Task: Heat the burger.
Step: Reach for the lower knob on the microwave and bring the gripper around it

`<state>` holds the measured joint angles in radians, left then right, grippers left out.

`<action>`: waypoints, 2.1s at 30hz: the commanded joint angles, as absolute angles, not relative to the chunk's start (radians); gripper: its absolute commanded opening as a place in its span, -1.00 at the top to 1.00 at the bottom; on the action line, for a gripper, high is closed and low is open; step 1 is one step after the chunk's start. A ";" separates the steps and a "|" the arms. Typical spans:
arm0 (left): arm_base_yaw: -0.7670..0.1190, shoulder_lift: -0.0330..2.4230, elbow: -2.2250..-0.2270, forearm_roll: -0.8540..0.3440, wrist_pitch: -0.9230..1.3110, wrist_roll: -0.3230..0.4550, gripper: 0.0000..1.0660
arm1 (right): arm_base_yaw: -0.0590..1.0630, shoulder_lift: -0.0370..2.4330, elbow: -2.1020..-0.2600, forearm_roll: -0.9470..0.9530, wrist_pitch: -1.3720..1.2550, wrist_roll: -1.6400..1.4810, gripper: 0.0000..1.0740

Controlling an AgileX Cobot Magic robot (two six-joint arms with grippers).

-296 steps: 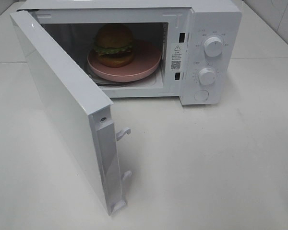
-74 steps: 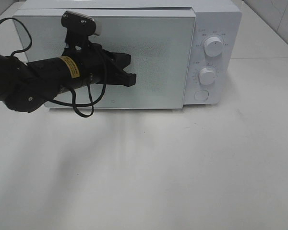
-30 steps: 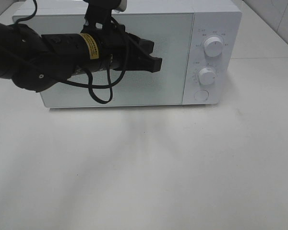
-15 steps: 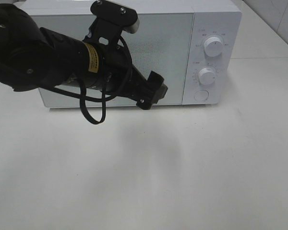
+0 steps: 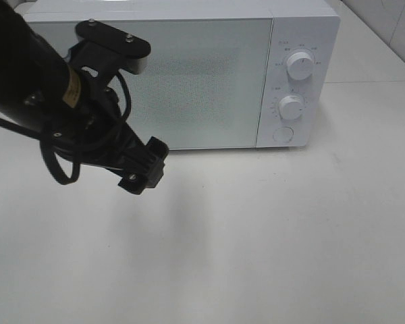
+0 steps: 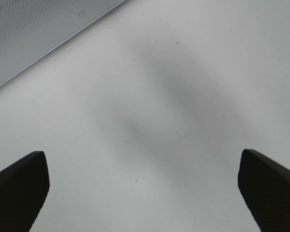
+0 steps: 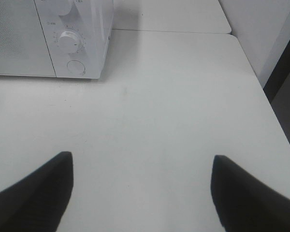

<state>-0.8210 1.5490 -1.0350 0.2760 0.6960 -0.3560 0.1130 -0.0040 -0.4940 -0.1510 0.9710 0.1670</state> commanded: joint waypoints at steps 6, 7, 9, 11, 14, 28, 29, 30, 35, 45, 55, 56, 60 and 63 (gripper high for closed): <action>-0.681 1.483 -1.029 0.226 0.931 -0.330 -0.88 | 0.107 -0.032 -0.492 -0.154 0.963 0.172 -0.40; -0.652 1.477 -1.028 0.217 0.960 -0.315 -0.88 | 0.107 -0.032 -0.492 -0.154 0.963 0.172 -0.40; -0.588 1.464 -1.028 0.198 1.012 -0.275 -0.88 | 0.107 -0.032 -0.492 -0.154 0.963 0.172 -0.40; -0.529 1.448 -1.028 0.176 1.042 -0.241 -0.88 | 0.107 -0.032 -0.492 -0.154 0.963 0.172 -0.40; -0.430 1.410 -1.028 0.132 1.072 -0.206 -0.88 | 0.107 -0.032 -0.492 -0.154 0.963 0.172 -0.40; -0.039 1.222 -1.028 0.041 1.160 -0.065 -0.88 | 0.107 -0.032 -0.492 -0.154 0.963 0.172 -0.40; -0.008 1.191 -1.025 0.040 1.172 -0.064 -0.88 | 0.107 -0.032 -0.492 -0.154 0.963 0.172 -0.40; 0.001 1.176 -1.021 0.039 1.172 -0.064 -0.88 | 0.107 -0.032 -0.492 -0.154 0.963 0.172 -0.40; 0.011 1.081 -0.926 0.037 1.154 -0.064 -0.88 | 0.107 -0.032 -0.492 -0.154 0.963 0.172 -0.40; 0.011 0.865 -0.687 0.026 1.112 -0.021 -0.88 | 0.107 -0.032 -0.492 -0.154 0.963 0.172 -0.40; 0.011 0.545 -0.518 -0.093 1.072 0.090 -0.88 | 0.107 -0.032 -0.492 -0.154 0.963 0.172 -0.40; 0.011 0.487 -0.518 -0.093 1.072 0.090 -0.88 | 0.107 -0.032 -0.492 -0.154 0.963 0.172 -0.40; 0.011 0.414 -0.518 -0.093 1.072 0.090 -0.88 | 0.107 -0.032 -0.492 -0.154 0.963 0.172 -0.40; 0.011 0.345 -0.518 -0.093 1.072 0.090 -0.88 | 0.107 -0.032 -0.492 -0.154 0.963 0.172 -0.40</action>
<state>0.0090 0.3600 -0.5230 -0.0810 1.0860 0.0860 0.1130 -0.0040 -0.4940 -0.1510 0.9710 0.1670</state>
